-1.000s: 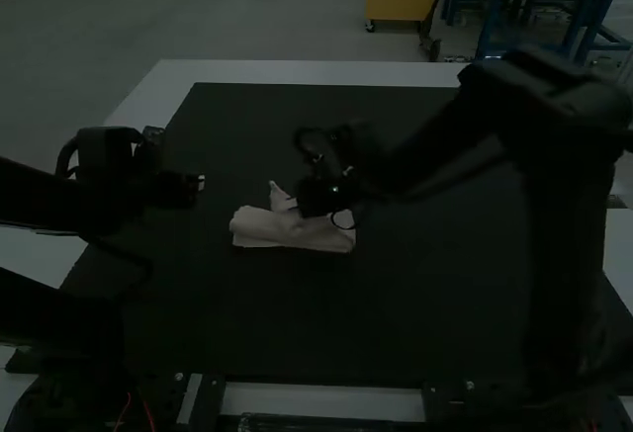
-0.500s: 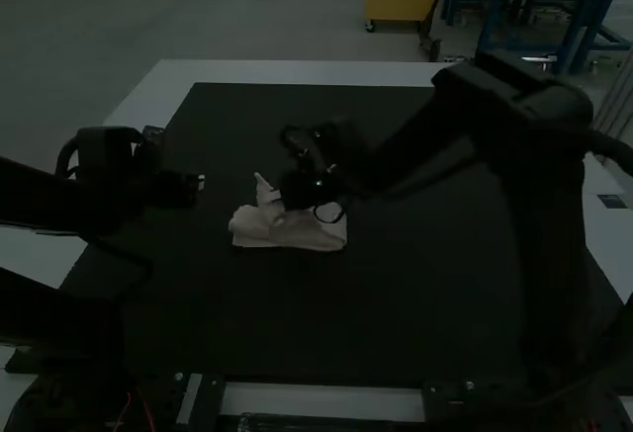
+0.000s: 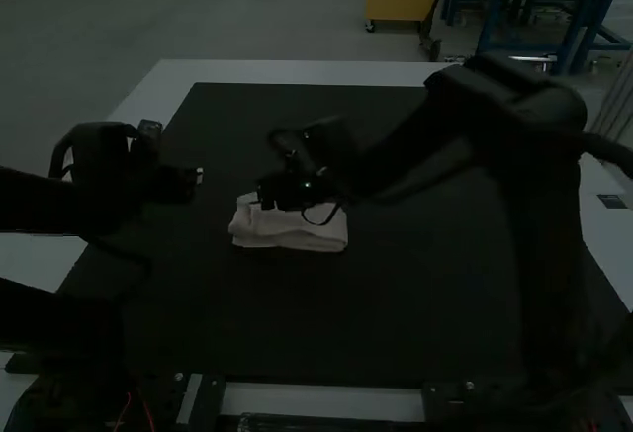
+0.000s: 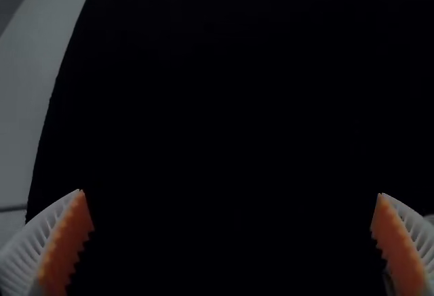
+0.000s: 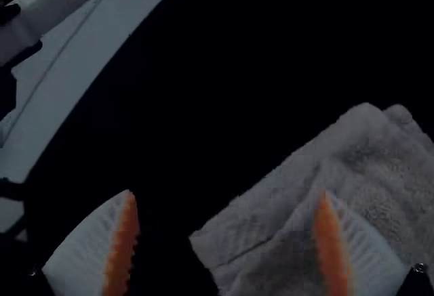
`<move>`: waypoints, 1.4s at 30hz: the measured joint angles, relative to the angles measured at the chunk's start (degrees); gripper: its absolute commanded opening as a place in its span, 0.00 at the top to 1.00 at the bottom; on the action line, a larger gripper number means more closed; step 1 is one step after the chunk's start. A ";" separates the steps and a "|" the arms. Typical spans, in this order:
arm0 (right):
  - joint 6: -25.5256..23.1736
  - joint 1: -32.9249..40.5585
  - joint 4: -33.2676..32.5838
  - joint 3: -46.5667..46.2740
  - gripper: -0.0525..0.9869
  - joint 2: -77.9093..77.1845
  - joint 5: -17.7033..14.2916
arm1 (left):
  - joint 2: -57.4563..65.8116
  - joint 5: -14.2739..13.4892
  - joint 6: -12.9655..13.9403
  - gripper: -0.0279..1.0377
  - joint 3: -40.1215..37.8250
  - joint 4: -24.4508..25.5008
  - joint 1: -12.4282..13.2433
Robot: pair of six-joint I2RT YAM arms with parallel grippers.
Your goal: Fold the towel.
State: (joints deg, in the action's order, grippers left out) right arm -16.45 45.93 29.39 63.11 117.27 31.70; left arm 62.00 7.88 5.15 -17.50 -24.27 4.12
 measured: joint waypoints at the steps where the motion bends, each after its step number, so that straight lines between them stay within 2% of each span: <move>1: 0.02 -0.22 2.05 -0.87 0.94 -1.05 0.15 | -0.59 0.00 0.00 0.07 0.17 -0.11 0.00; 4: -0.42 -1.49 9.92 -4.48 0.97 -5.07 0.59 | -1.31 0.00 0.00 0.07 0.85 -0.42 0.00; 6: -1.07 -2.78 11.56 -5.86 0.97 -7.15 0.96 | -1.31 0.00 0.00 0.07 1.31 -0.28 0.00; 15: -1.14 -4.94 12.74 -9.88 0.97 -2.19 2.10 | -1.31 0.02 0.00 0.07 1.64 -1.33 0.00; 31: -0.92 -4.68 19.54 -8.50 0.97 9.27 3.02 | -1.31 0.11 -0.09 0.07 1.64 -1.95 0.00; 36: -0.79 -4.04 21.64 -8.22 0.97 12.48 3.06 | -1.31 0.42 -0.68 0.07 1.57 -1.95 0.00; 42: -1.97 -4.46 20.83 -8.13 0.97 11.47 3.30 | -1.31 0.72 -1.81 0.07 1.18 -1.81 0.00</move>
State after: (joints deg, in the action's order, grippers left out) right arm -18.41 41.47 50.22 54.98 128.75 35.00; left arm 60.69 8.60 3.33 -16.32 -26.09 4.12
